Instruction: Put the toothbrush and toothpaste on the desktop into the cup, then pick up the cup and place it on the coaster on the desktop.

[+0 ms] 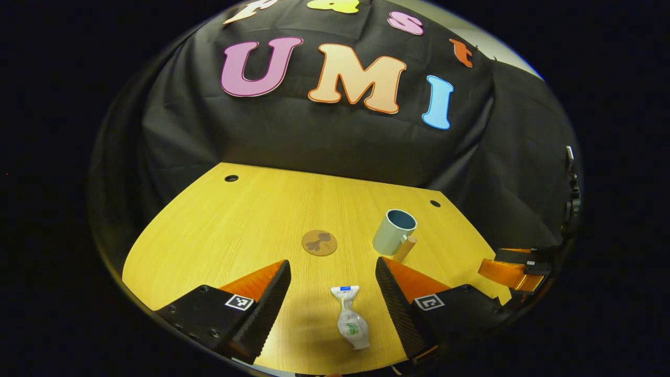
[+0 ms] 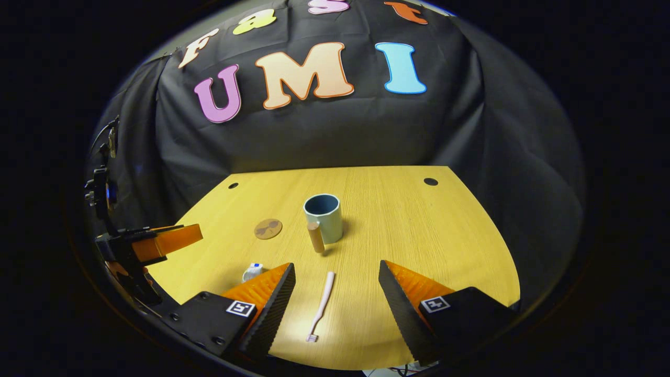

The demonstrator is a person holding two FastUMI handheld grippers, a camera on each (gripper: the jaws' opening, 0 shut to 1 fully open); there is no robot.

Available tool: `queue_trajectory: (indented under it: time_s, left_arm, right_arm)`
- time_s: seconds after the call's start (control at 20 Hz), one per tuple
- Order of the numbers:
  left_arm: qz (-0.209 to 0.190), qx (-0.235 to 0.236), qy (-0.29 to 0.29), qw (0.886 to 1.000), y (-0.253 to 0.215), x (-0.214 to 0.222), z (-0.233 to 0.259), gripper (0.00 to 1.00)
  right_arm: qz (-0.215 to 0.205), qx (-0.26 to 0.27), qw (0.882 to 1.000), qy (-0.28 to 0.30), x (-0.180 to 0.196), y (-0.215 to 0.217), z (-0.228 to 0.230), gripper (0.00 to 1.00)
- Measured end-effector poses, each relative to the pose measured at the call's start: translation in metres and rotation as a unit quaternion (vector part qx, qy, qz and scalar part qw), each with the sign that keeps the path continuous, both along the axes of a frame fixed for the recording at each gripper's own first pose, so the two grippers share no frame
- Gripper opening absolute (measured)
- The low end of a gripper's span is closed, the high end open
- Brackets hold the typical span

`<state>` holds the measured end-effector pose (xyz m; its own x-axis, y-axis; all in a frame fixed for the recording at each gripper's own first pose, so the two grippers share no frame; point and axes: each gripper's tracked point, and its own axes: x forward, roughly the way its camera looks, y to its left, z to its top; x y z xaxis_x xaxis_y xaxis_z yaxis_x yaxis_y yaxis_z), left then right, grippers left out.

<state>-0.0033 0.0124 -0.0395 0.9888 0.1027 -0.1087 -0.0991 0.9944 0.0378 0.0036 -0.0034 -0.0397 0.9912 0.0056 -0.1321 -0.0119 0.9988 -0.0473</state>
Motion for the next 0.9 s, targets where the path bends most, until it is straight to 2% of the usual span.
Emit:
queue_trajectory:
  time_s: [0.05, 0.1, 0.2, 0.25, 0.3, 0.35, 0.4, 0.55, 0.6, 0.65, 0.7, 0.75, 0.9]
  left_arm:
    - [0.0, -0.003, 0.002, 1.0, 0.001, -0.001, -0.001, 0.95]
    - [0.002, -0.004, 0.006, 1.0, 0.002, -0.002, -0.004, 0.95]
    - [0.007, -0.003, 0.014, 1.0, 0.008, -0.005, -0.009, 0.95]
    - [0.009, -0.003, 0.018, 1.0, 0.011, -0.006, -0.011, 0.95]
    - [0.012, -0.004, 0.024, 1.0, 0.014, -0.006, -0.015, 0.95]
    - [0.016, -0.006, 0.03, 0.999, 0.017, -0.007, -0.017, 0.95]
    - [0.02, -0.007, 0.033, 0.999, 0.021, -0.008, -0.019, 0.95]
    - [0.034, -0.017, 0.051, 0.998, 0.031, -0.008, -0.029, 0.95]
    - [0.036, -0.022, 0.057, 0.997, 0.033, -0.007, -0.033, 0.95]
    - [0.036, -0.026, 0.064, 0.997, 0.034, -0.006, -0.035, 0.95]
    - [0.038, -0.027, 0.07, 0.996, 0.035, -0.005, -0.039, 0.95]
    - [0.04, -0.027, 0.077, 0.996, 0.037, -0.004, -0.042, 0.95]
    - [0.043, -0.026, 0.092, 0.994, 0.039, 0.0, -0.05, 0.95]
  right_arm:
    - [0.001, -0.001, 1.0, 0.007, 0.001, 0.0, -0.003, 0.94]
    - [0.003, -0.002, 1.0, 0.015, 0.002, 0.0, -0.007, 0.98]
    - [0.005, -0.008, 0.999, 0.037, 0.011, 0.003, -0.018, 0.94]
    - [0.005, -0.014, 0.999, 0.05, 0.016, 0.004, -0.022, 0.98]
    - [0.005, -0.017, 0.998, 0.061, 0.019, 0.006, -0.026, 0.94]
    - [0.006, -0.021, 0.997, 0.076, 0.025, 0.008, -0.031, 0.99]
    - [0.007, -0.022, 0.996, 0.089, 0.031, 0.011, -0.035, 0.99]
    - [0.011, -0.019, 0.989, 0.148, 0.048, 0.019, -0.055, 0.99]
    - [0.01, -0.021, 0.986, 0.165, 0.055, 0.019, -0.062, 0.94]
    - [0.009, -0.024, 0.983, 0.18, 0.062, 0.021, -0.067, 0.99]
    - [0.01, -0.028, 0.981, 0.194, 0.068, 0.022, -0.073, 0.99]
    - [0.01, -0.032, 0.978, 0.206, 0.073, 0.023, -0.079, 0.94]
    - [0.005, -0.041, 0.968, 0.247, 0.087, 0.023, -0.101, 0.99]
